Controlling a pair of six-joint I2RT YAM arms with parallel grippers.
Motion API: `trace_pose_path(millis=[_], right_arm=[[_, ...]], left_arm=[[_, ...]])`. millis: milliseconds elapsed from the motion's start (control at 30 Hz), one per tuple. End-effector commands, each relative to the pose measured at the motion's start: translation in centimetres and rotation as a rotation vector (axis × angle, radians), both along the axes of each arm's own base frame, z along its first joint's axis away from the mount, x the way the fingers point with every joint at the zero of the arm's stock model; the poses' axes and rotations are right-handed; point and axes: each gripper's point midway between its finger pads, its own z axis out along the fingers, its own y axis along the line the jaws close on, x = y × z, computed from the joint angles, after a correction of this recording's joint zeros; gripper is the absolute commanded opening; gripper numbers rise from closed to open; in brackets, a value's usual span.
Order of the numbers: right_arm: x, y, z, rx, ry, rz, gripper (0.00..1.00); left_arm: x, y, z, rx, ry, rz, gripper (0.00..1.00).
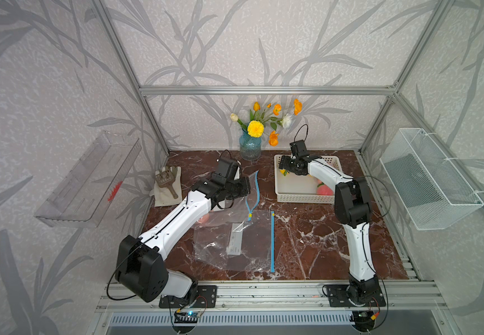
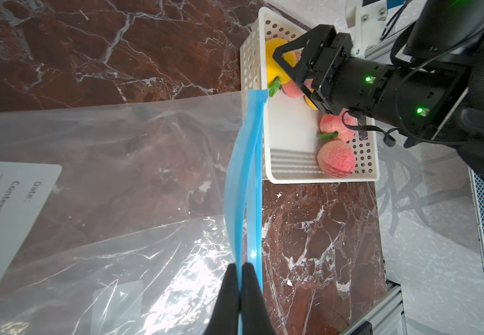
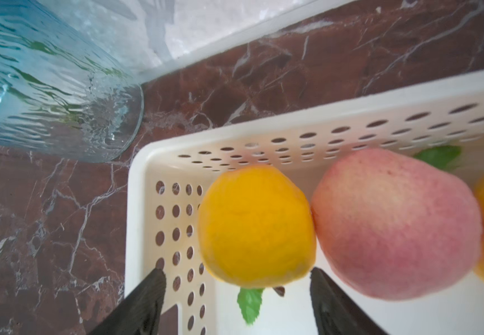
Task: Place the peach in a zip-top bag and seal the zipper
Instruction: Pick up the peach from the basket.
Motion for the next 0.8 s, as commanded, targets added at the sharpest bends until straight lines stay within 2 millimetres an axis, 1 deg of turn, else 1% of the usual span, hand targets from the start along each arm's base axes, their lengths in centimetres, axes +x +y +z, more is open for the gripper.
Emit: trace_pose_path(millis=[0,100,300,467,500,633,767], right_arm=[[0.9,-0.4,-0.4,-0.052,-0.002,-0.002,0.78],[1.4,-0.5,-1.2,-0.085,0.016,-0.002,0.79],[1.7,-0.6,-3.0,-0.122,0.058,0.012,0.81],[1.7,-0.6,-3.4,-0.132,0.066,0.023,0.81],[1.6,-0.6,-3.5,-0.132,0.071,0.025,0.8],[1.4,-0.5,-3.1,-0.111,0.081,0.041,0.71],[0.9,-0.1,-1.9,-0.088,0.067,0.071,0.67]], left_arm=[[0.0,-0.4,0.5,-0.029,-0.019,-0.003,0.0],[0.0,-0.3,0.3,-0.022,-0.016,-0.003,0.0],[-0.2,-0.1,0.4,-0.011,-0.016,0.004,0.0],[-0.3,0.5,0.7,0.01,-0.028,0.018,0.0],[-0.3,0.6,0.9,0.013,-0.034,0.02,0.0],[-0.5,0.8,1.2,0.017,-0.041,0.023,0.0],[-0.6,0.7,1.6,0.009,-0.055,0.013,0.0]])
